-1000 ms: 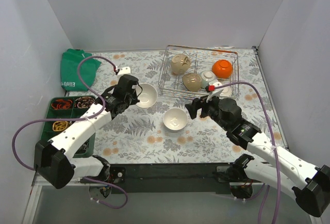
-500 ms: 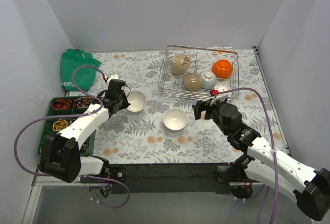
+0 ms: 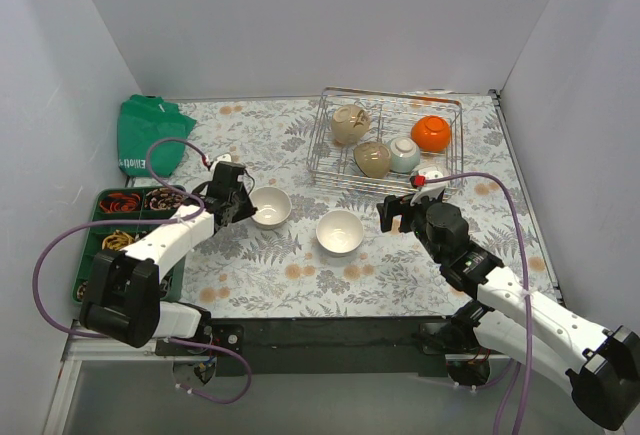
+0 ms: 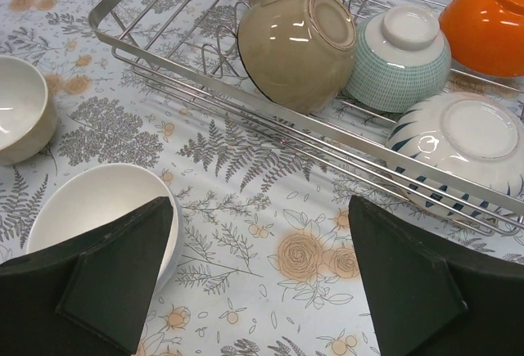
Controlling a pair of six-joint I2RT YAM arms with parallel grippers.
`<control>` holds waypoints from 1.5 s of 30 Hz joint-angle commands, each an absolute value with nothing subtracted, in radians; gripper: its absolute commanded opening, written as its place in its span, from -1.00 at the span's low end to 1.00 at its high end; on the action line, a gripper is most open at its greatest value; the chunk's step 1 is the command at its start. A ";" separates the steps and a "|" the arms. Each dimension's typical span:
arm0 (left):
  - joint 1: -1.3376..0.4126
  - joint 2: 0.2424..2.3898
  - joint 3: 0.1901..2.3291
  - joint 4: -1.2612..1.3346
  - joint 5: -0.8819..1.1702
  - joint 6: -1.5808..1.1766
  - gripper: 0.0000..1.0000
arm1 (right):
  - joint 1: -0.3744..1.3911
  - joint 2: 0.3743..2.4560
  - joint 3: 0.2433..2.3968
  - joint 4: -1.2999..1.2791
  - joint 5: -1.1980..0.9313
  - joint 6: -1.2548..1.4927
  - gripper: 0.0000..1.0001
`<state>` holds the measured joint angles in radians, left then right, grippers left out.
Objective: Unload the bowls from the dish rack
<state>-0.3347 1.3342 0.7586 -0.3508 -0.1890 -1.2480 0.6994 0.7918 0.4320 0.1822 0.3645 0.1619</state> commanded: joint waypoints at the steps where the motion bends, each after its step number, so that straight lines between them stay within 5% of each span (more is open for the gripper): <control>1: -0.328 1.315 0.746 -0.285 -0.170 -1.307 -0.62 | 0.689 0.782 0.428 0.247 0.371 0.169 0.93; 16: -0.328 1.244 0.888 -0.397 -0.279 -1.204 0.82 | 0.680 0.769 0.414 0.256 0.356 0.175 0.92; 19: -0.331 1.249 0.949 -0.423 -0.301 -1.169 0.96 | 0.677 0.762 0.410 0.259 0.360 0.179 0.91; 29: -0.434 1.385 1.207 -0.440 -0.405 -1.075 0.96 | 0.672 0.769 0.414 0.261 0.347 0.195 0.92; 45: -0.653 1.959 1.889 -0.405 -0.548 -0.887 0.96 | 0.670 0.695 0.429 0.167 0.328 0.245 0.93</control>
<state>-0.6346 1.8877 1.7107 -0.4183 -0.5014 -0.9665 0.6743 0.7158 0.4137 0.1791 0.3332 0.2180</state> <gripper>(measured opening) 0.982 0.961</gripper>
